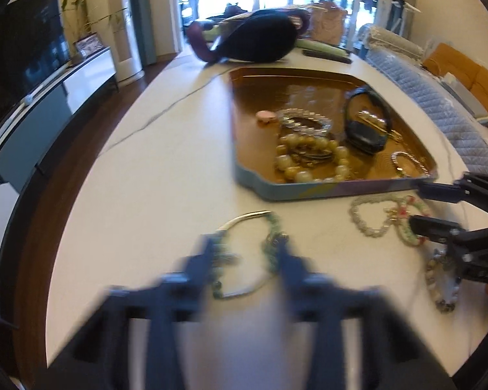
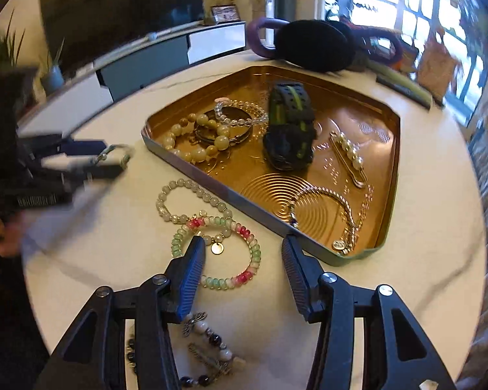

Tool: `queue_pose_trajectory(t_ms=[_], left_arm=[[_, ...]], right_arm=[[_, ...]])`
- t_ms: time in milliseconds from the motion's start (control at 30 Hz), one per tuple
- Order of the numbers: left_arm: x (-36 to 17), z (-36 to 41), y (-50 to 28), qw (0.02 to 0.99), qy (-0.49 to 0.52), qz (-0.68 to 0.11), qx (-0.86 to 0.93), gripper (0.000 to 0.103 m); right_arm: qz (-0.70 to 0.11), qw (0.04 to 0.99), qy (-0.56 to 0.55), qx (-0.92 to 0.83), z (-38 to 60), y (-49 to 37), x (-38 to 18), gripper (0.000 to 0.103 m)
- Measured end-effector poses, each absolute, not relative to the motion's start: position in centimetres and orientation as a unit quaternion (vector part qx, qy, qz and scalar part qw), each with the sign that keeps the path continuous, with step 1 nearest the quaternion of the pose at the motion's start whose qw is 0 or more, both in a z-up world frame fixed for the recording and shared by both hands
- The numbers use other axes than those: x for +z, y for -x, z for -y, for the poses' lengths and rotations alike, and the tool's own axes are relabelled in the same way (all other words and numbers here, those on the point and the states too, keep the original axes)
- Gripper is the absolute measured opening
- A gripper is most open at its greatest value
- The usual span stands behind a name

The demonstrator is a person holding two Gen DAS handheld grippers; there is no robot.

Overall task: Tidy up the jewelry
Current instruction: 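Move the left tool to the green bead bangle while the right approaches the pastel bead bracelet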

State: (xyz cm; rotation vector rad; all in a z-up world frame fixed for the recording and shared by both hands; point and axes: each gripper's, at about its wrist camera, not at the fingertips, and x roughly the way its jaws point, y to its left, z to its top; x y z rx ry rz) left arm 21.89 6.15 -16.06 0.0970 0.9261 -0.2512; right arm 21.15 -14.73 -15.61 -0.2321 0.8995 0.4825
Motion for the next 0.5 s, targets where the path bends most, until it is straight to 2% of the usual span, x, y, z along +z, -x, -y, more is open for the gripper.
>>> queue_pose_trajectory(t_ms=[33,100,467,500], left_arm=[[-16.1,-5.8,-21.7,0.886,-0.051,-0.445,-0.122,0.013],[-16.0,-5.4,-21.4,0.886,-0.06,-0.443,-0.122,0.013],[-14.7,-4.8,-19.9,0.89,-0.029,-0.431,-0.146,0.012],[-14.4,-4.8,-19.9,0.89,-0.025,-0.43,-0.148,0.0]], right_arm=[[-0.43,0.866,0.11,0.23,14.7,-21.1,-15.6,0.034],[-0.431,0.864,0.116,0.232,14.5,-21.1,-15.4,0.007],[-0.419,0.873,0.097,0.229,16.2,-20.7,-13.9,0.006],[-0.414,0.876,0.097,0.228,16.4,-20.5,-13.5,0.006]])
